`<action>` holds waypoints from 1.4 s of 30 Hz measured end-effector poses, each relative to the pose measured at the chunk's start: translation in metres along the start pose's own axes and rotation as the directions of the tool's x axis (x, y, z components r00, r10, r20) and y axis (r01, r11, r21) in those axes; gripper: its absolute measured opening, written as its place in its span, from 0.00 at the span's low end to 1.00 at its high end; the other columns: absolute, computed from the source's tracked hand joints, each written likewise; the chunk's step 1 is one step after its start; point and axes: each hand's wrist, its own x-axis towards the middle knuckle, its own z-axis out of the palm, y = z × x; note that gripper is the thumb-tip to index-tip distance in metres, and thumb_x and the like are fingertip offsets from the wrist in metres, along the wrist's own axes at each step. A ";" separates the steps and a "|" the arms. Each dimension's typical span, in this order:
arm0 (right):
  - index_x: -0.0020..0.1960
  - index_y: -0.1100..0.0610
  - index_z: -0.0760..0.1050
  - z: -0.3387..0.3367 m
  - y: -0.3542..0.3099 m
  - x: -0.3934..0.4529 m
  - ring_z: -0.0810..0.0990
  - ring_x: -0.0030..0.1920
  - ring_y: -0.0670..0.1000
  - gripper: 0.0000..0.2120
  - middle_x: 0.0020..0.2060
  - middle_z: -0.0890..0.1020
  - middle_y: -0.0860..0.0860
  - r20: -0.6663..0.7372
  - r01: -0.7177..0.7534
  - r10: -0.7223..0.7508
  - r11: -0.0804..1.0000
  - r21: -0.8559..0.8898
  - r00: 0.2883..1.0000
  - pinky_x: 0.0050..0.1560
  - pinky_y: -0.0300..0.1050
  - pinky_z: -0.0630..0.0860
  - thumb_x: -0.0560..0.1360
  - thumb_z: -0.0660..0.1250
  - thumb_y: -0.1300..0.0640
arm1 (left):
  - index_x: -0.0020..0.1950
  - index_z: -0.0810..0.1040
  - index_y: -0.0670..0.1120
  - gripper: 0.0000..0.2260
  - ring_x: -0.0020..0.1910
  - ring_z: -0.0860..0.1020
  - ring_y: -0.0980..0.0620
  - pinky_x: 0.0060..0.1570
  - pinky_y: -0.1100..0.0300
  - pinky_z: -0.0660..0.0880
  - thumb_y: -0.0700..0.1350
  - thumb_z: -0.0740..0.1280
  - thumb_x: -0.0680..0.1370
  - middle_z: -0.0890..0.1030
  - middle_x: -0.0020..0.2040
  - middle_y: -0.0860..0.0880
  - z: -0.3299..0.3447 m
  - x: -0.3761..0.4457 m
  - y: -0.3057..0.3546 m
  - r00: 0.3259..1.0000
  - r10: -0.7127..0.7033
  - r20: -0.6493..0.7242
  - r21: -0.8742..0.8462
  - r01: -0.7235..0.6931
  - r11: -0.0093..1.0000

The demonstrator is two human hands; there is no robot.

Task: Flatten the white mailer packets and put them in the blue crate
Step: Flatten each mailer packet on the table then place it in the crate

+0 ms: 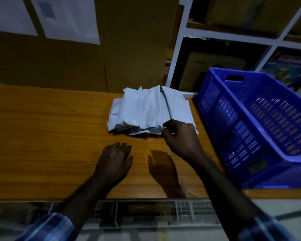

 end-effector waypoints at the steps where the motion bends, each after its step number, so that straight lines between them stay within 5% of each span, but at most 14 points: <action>1: 0.59 0.58 0.81 0.009 -0.003 0.002 0.83 0.51 0.51 0.14 0.51 0.86 0.54 -0.008 -0.030 0.030 0.999 -0.014 1.000 0.51 0.49 0.79 0.78 0.66 0.53 | 0.66 0.76 0.47 0.26 0.62 0.74 0.41 0.59 0.48 0.71 0.60 0.54 0.77 0.78 0.63 0.44 0.009 -0.001 -0.013 0.998 -0.044 0.046 0.048 0.042 0.998; 4: 0.54 0.62 0.81 0.030 -0.009 0.013 0.83 0.47 0.54 0.12 0.47 0.85 0.57 -0.041 -0.090 0.087 0.994 -0.068 0.995 0.49 0.52 0.80 0.77 0.66 0.55 | 0.75 0.67 0.47 0.36 0.74 0.62 0.41 0.71 0.41 0.56 0.68 0.47 0.76 0.66 0.75 0.41 0.025 -0.003 -0.038 0.975 -0.203 0.087 0.026 0.202 0.979; 7: 0.56 0.62 0.81 0.044 -0.013 0.030 0.82 0.49 0.53 0.14 0.51 0.85 0.57 -0.073 -0.115 0.107 0.986 -0.117 0.992 0.51 0.51 0.79 0.78 0.66 0.53 | 0.79 0.60 0.48 0.39 0.78 0.55 0.43 0.74 0.42 0.46 0.70 0.42 0.76 0.58 0.79 0.43 0.030 -0.004 -0.039 0.974 -0.210 0.083 0.024 0.209 0.978; 11: 0.65 0.59 0.77 0.069 -0.027 0.059 0.80 0.55 0.53 0.21 0.58 0.82 0.56 -0.028 -0.095 0.092 0.988 -0.120 0.995 0.54 0.44 0.74 0.79 0.66 0.46 | 0.76 0.66 0.46 0.37 0.76 0.61 0.42 0.72 0.41 0.48 0.69 0.44 0.78 0.63 0.76 0.41 0.032 -0.002 -0.041 0.978 -0.195 0.074 0.036 0.193 0.981; 19: 0.74 0.60 0.60 0.151 -0.065 0.129 0.67 0.66 0.64 0.41 0.65 0.69 0.63 0.067 -0.237 0.251 0.958 -0.162 0.966 0.61 0.55 0.68 0.73 0.66 0.34 | 0.71 0.73 0.45 0.34 0.73 0.66 0.40 0.69 0.38 0.54 0.66 0.52 0.75 0.69 0.73 0.40 0.033 0.000 -0.041 0.976 -0.197 0.088 0.062 0.192 0.979; 23: 0.69 0.62 0.63 0.171 -0.064 0.134 0.69 0.61 0.63 0.30 0.60 0.71 0.61 -0.005 -0.249 0.254 0.944 -0.216 0.967 0.56 0.52 0.69 0.74 0.68 0.49 | 0.70 0.74 0.45 0.33 0.72 0.67 0.40 0.69 0.38 0.55 0.65 0.55 0.75 0.70 0.73 0.40 0.034 0.001 -0.041 0.976 -0.202 0.078 0.062 0.197 0.978; 27: 0.52 0.65 0.74 0.156 -0.065 0.138 0.76 0.48 0.65 0.12 0.47 0.78 0.64 -0.135 -0.132 0.127 0.991 -0.029 0.983 0.41 0.48 0.63 0.72 0.64 0.59 | 0.71 0.73 0.45 0.33 0.73 0.67 0.40 0.69 0.39 0.54 0.66 0.53 0.75 0.69 0.73 0.40 0.036 0.001 -0.041 0.978 -0.195 0.079 0.039 0.193 0.980; 31: 0.57 0.61 0.78 0.095 -0.074 0.119 0.79 0.51 0.57 0.10 0.50 0.83 0.58 -0.201 0.047 -0.014 0.986 0.158 0.980 0.43 0.45 0.69 0.76 0.66 0.62 | 0.79 0.59 0.50 0.36 0.78 0.55 0.49 0.76 0.49 0.43 0.69 0.43 0.77 0.58 0.79 0.48 0.032 0.001 -0.042 0.966 -0.254 0.041 -0.096 0.256 0.962; 34: 0.66 0.57 0.77 0.051 -0.065 0.079 0.77 0.57 0.43 0.16 0.59 0.82 0.49 -0.078 0.110 -0.095 0.970 0.216 0.992 0.50 0.34 0.71 0.78 0.68 0.59 | 0.78 0.61 0.50 0.34 0.76 0.59 0.52 0.74 0.57 0.50 0.67 0.45 0.78 0.62 0.77 0.50 0.019 0.000 -0.039 0.916 -0.387 -0.109 -0.494 0.288 0.821; 38: 0.69 0.48 0.74 0.026 -0.017 0.025 0.70 0.59 0.31 0.20 0.63 0.79 0.42 0.240 0.087 -0.120 0.986 0.144 0.963 0.52 0.19 0.65 0.78 0.69 0.56 | 0.61 0.78 0.52 0.21 0.60 0.77 0.44 0.57 0.54 0.71 0.60 0.56 0.77 0.80 0.58 0.49 0.005 -0.002 -0.043 0.702 -0.699 -0.138 -0.860 0.265 0.436; 40: 0.66 0.46 0.77 0.023 0.003 0.006 0.75 0.59 0.34 0.19 0.61 0.81 0.42 0.347 0.123 -0.157 0.985 0.118 0.925 0.55 0.26 0.71 0.77 0.70 0.58 | 0.54 0.80 0.58 0.17 0.59 0.78 0.43 0.58 0.47 0.73 0.63 0.58 0.75 0.82 0.55 0.48 0.006 -0.003 -0.045 0.651 -0.754 -0.083 -0.941 0.199 0.274; 42: 0.61 0.48 0.81 0.023 0.020 -0.006 0.78 0.57 0.39 0.16 0.57 0.83 0.45 0.435 0.156 -0.178 0.984 0.086 0.883 0.56 0.39 0.76 0.75 0.71 0.61 | 0.54 0.81 0.59 0.17 0.60 0.78 0.47 0.60 0.43 0.73 0.65 0.60 0.74 0.82 0.57 0.49 0.008 -0.009 -0.038 0.697 -0.714 -0.065 -0.951 0.172 0.255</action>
